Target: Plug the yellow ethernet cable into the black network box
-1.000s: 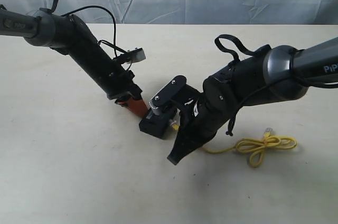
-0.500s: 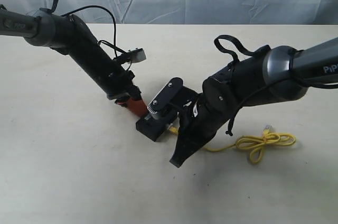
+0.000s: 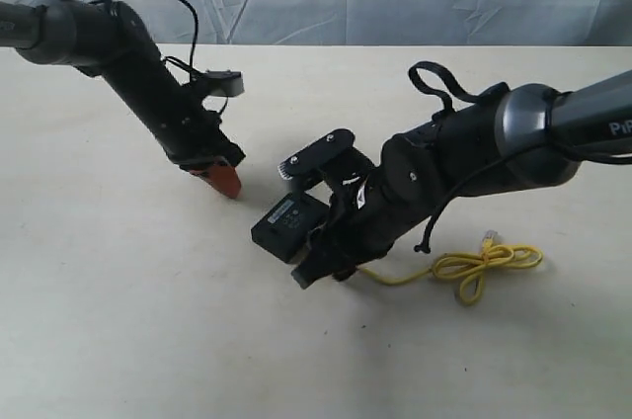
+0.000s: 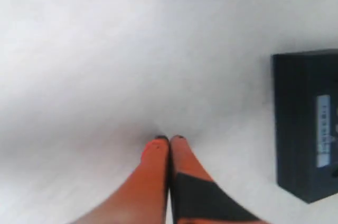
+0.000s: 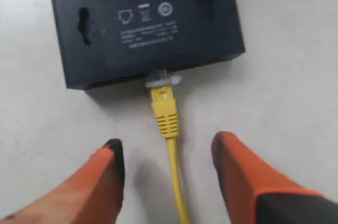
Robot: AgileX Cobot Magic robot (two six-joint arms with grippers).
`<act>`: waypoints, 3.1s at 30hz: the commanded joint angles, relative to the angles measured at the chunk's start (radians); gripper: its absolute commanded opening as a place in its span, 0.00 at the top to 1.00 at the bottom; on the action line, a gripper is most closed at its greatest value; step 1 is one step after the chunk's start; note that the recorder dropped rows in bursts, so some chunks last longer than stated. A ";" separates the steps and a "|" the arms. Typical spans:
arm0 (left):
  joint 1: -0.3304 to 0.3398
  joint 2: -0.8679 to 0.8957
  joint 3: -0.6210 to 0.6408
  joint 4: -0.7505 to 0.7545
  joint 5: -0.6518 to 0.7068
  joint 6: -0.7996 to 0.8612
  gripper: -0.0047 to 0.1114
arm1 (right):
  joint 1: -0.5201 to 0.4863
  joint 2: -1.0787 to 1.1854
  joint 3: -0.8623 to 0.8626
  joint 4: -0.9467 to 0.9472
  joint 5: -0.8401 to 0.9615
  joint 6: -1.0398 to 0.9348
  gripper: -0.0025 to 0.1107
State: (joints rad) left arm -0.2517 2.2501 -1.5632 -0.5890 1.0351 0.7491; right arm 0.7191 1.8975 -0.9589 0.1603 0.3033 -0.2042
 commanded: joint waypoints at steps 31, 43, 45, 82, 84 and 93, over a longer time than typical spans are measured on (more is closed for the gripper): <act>0.062 -1.689 0.915 0.433 -0.498 -0.422 0.96 | -0.304 -1.339 0.530 0.084 -0.005 0.152 0.98; 0.062 -1.714 0.915 0.443 -0.498 -0.422 0.96 | -0.384 -1.450 0.537 0.106 0.025 0.152 0.98; 0.062 -1.714 0.915 0.445 -0.498 -0.422 0.96 | -0.433 -1.503 0.537 0.106 0.023 0.152 0.98; 0.062 -1.714 0.915 0.451 -0.498 -0.422 0.96 | -0.572 -1.898 0.959 -0.198 -0.002 0.152 0.98; 0.062 -1.714 0.915 0.451 -0.498 -0.422 0.96 | -0.598 -1.898 0.959 -0.200 0.000 0.152 0.98; 0.062 -1.714 0.915 0.451 -0.498 -0.422 0.96 | -0.640 -1.898 0.959 -0.200 0.000 0.152 0.98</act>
State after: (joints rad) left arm -0.1903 0.5422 -0.6545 -0.1358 0.5426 0.3344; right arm 0.0852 0.0081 -0.0029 -0.0363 0.3169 -0.0497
